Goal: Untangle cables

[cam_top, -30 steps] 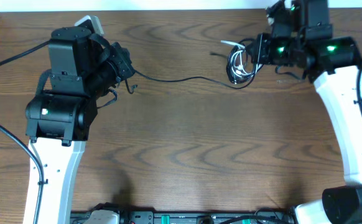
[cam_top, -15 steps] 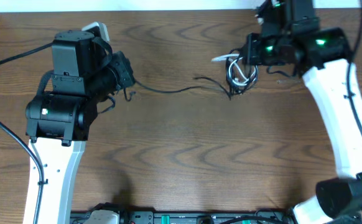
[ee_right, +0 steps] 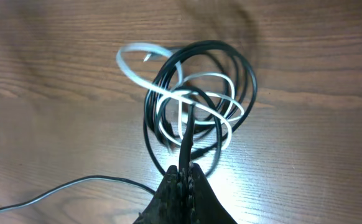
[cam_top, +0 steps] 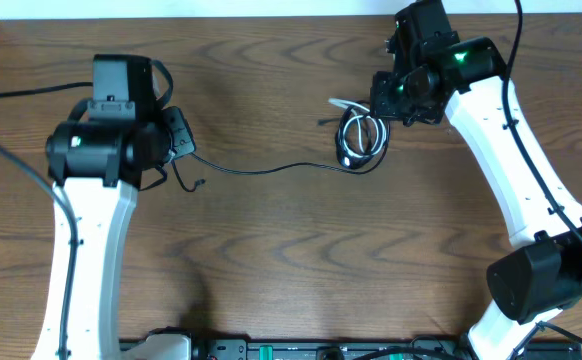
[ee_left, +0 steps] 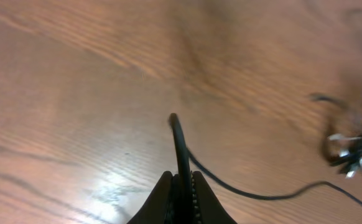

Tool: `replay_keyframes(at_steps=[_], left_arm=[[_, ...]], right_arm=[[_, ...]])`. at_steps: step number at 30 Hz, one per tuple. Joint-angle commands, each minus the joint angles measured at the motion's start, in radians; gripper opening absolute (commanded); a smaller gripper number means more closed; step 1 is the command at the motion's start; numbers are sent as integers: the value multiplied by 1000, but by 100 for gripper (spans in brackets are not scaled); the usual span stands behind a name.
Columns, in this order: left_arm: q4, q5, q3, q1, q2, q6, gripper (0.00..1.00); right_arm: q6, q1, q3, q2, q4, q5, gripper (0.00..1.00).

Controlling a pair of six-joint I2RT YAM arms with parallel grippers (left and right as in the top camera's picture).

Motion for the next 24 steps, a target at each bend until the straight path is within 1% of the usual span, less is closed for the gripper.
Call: replay_keyframes(at_steps=[1, 3, 4, 5, 9, 11, 13, 14, 17, 21, 23, 24], left_arm=[[-10, -60, 14, 10, 55, 17, 14], [-10, -60, 14, 10, 81, 17, 17], [-10, -59, 14, 10, 95, 17, 17], [-10, -59, 14, 10, 103, 17, 21], [-2, -55, 15, 10, 117, 26, 25], [7, -25, 15, 10, 116, 59, 35], [17, 43, 15, 10, 116, 117, 48], [21, 76, 15, 10, 116, 145, 53], [28, 142, 15, 10, 116, 190, 61], [34, 232, 15, 10, 116, 255, 62], [45, 345, 15, 10, 116, 304, 63], [56, 443, 15, 10, 116, 327, 62]], right_arm=[[20, 5, 4, 19, -5, 27, 1], [20, 5, 3, 26, -6, 27, 1], [20, 7, 3, 29, -7, 27, 1], [20, 8, 3, 32, -8, 27, 1], [24, 26, 2, 36, -7, 28, 1], [39, 32, 2, 36, -7, 34, 1], [39, 38, 2, 37, -7, 34, 1], [43, 42, 2, 37, -8, 35, 1], [46, 48, 2, 37, -8, 35, 1], [54, 51, 2, 37, -10, 35, 1], [54, 50, 2, 37, -9, 35, 1], [54, 51, 2, 37, -8, 35, 1]])
